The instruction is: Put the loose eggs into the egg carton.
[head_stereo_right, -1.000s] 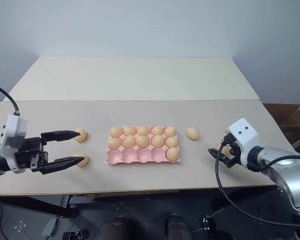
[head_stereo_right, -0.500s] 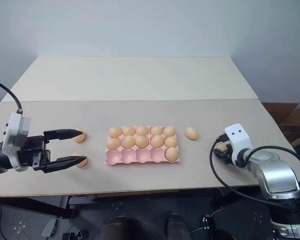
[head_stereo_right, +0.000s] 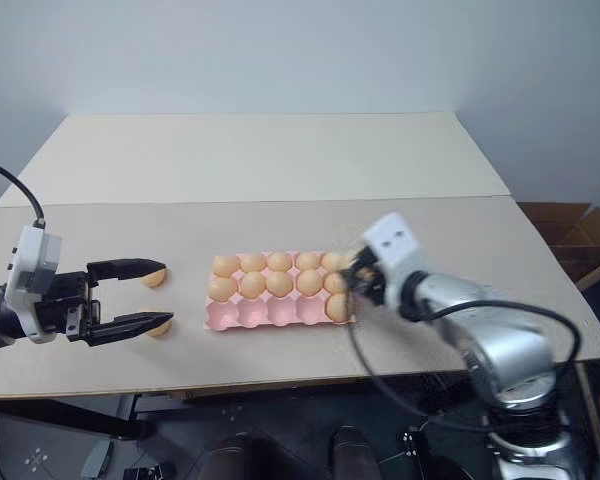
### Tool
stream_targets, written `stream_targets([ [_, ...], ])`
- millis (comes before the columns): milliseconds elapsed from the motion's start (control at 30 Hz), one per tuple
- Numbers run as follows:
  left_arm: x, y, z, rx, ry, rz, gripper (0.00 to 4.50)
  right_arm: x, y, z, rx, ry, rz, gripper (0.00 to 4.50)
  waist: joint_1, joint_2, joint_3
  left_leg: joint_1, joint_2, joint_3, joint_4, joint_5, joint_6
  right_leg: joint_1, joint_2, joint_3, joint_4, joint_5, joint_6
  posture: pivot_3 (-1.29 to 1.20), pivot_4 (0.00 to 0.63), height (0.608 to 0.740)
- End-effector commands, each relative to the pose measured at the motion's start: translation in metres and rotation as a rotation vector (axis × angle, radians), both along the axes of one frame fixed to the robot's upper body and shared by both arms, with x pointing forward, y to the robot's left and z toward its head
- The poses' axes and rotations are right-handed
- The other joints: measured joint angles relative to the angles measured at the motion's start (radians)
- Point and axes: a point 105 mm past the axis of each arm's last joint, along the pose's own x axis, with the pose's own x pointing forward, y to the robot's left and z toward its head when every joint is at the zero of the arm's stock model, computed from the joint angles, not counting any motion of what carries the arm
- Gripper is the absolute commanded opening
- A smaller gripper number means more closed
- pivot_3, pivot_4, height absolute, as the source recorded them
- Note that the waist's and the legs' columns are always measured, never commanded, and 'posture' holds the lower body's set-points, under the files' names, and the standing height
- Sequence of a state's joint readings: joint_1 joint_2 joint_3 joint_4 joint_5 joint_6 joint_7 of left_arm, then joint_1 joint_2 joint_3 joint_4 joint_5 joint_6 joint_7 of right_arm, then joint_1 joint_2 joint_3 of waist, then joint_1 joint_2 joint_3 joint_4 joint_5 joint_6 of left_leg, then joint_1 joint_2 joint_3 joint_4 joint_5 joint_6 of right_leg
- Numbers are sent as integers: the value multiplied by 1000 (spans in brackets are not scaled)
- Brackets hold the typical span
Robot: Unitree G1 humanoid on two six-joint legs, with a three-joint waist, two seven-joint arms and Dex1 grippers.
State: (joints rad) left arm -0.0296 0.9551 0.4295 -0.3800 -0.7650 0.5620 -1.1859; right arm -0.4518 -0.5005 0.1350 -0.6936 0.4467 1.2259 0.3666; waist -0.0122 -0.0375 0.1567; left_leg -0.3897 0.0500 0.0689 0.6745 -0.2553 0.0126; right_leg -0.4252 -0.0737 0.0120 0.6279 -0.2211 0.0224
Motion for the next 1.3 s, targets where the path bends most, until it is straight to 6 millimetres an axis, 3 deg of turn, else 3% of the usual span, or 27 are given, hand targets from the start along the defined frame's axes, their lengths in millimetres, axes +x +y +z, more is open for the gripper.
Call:
stream_targets([
  [33, -2, -2, 7, 18, -39, -14, 4500, -3, 18, -3, -15, -22, 26, 2068, 4, 0, 0, 0, -1, 0, 0, 0, 0, 0, -1, 0, 0, 0, 0, 0, 150, 740],
  [333, -2, -1, 8, 19, -45, -8, 4500, -3, 15, -15, -78, -12, 7, 2068, 0, 0, 0, 0, -1, 1, 1, 0, 0, 0, -1, 0, -1, 0, 0, 0, 150, 740],
  [467, -2, -1, 8, 17, -46, -6, 4500, -7, 17, -13, -76, -14, 34, 3293, -1, 0, 0, 0, 0, 0, 0, 0, 0, 0, 0, -1, 1, 0, -1, 0, 150, 740],
  [600, -3, 0, 8, 9, -37, -10, 4500, -9, 13, 2, -55, -52, 56, 4488, -2, 0, 0, 0, 0, 0, 0, 0, 0, 0, 0, 0, 0, 0, -1, 0, 150, 740],
  [700, -4, 6, 5, 22, -16, -2, 4500, -11, -5, 16, -43, -90, 57, 4488, 0, 0, 0, 0, 0, 1, 0, 0, 0, 0, -1, 0, -1, 0, -1, 0, 150, 740],
  [967, -5, 38, 6, -2, -37, 137, 4500, -11, -86, 44, -22, -182, 33, 4488, 4, 0, 0, 0, -1, 1, -1, 0, 0, 1, -1, -1, -3, -1, 0, 0, 150, 740],
  [1167, -24, 63, -9, -2, 26, 225, 4500, -39, -132, 24, -16, -115, 81, 4488, 0, 0, 0, 2, 0, 1, -4, 0, 0, 1, -1, -1, -3, -1, 0, 0, 150, 740],
  [1300, -27, 65, -12, -13, 27, 250, 4500, -42, -146, 12, -5, -101, 25, 4488, 1, 0, 0, 3, 0, 1, -4, 0, 0, 2, -1, 0, -2, -3, -1, 0, 150, 740],
])
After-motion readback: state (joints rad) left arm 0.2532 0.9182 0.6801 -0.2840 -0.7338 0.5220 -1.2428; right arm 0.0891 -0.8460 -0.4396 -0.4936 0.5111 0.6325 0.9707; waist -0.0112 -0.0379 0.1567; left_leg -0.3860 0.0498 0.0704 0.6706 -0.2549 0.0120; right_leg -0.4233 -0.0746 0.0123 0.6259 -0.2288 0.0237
